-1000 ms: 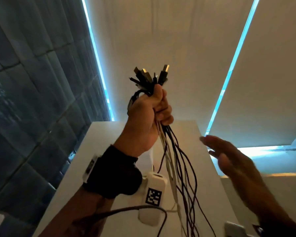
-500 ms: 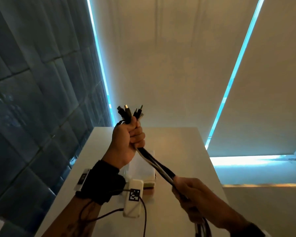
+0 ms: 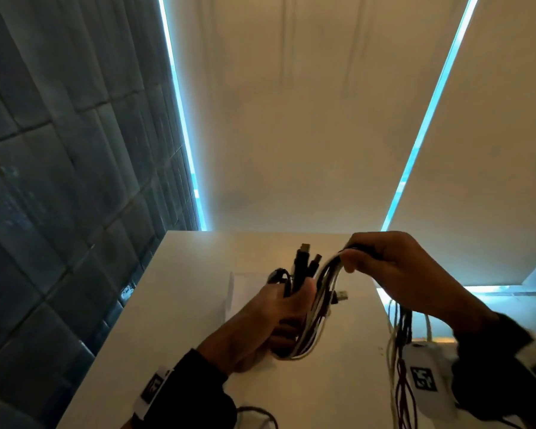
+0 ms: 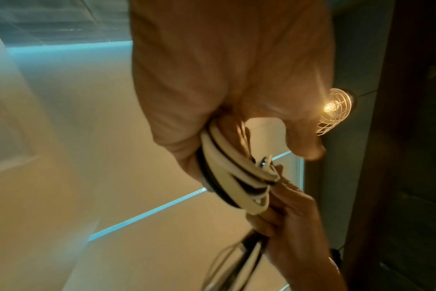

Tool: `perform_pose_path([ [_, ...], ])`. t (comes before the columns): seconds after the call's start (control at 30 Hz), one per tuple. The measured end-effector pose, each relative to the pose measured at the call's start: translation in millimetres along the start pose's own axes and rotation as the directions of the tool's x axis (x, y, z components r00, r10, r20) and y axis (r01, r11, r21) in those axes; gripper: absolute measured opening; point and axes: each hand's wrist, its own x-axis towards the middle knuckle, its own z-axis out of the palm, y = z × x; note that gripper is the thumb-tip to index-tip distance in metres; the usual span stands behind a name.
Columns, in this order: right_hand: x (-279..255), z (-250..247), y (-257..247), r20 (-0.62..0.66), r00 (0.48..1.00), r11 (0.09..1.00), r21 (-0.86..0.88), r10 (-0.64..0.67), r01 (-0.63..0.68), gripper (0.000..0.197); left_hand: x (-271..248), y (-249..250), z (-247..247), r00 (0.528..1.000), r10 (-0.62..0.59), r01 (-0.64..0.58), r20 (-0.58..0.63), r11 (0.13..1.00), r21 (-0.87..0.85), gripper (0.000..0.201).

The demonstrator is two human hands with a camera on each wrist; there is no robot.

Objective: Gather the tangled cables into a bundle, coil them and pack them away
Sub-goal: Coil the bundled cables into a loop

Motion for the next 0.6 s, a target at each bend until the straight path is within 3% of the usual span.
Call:
perform_pose_path([
  [0.07, 7, 7, 5, -0.027, 0.999, 1.000, -0.010, -0.025, 0.025, 0.022, -1, 2, 5, 0.999, 0.008, -0.004, -0.034, 0.992, 0.128, 0.060],
  [0.13, 10, 13, 6, -0.020, 0.999, 0.999, -0.013, -0.051, 0.051, 0.020, 1, -1, 9, 0.996, -0.019, 0.034, -0.090, 0.983, 0.178, 0.038],
  [0.2, 10, 17, 7, -0.005, 0.998, 0.998, -0.021, -0.065, 0.065, 0.021, 3, -2, 10, 0.992, -0.061, 0.077, -0.113, 0.986, 0.147, 0.033],
  [0.4, 9, 16, 9, 0.108, 0.991, 0.997, -0.022, -0.075, 0.078, 0.020, 1, -5, 13, 0.995, -0.100, 0.104, -0.029, 0.978, 0.179, 0.020],
  [0.53, 7, 12, 9, 0.168, 0.983, 0.997, 0.002, -0.076, 0.077, 0.018, 1, -14, 19, 0.985, -0.117, 0.124, 0.124, 0.991, -0.054, 0.008],
  [0.6, 4, 10, 10, 0.203, 0.978, 0.998, 0.022, -0.055, 0.051, 0.020, 0, -19, 21, 0.980, -0.136, 0.155, 0.148, 0.980, -0.125, 0.011],
])
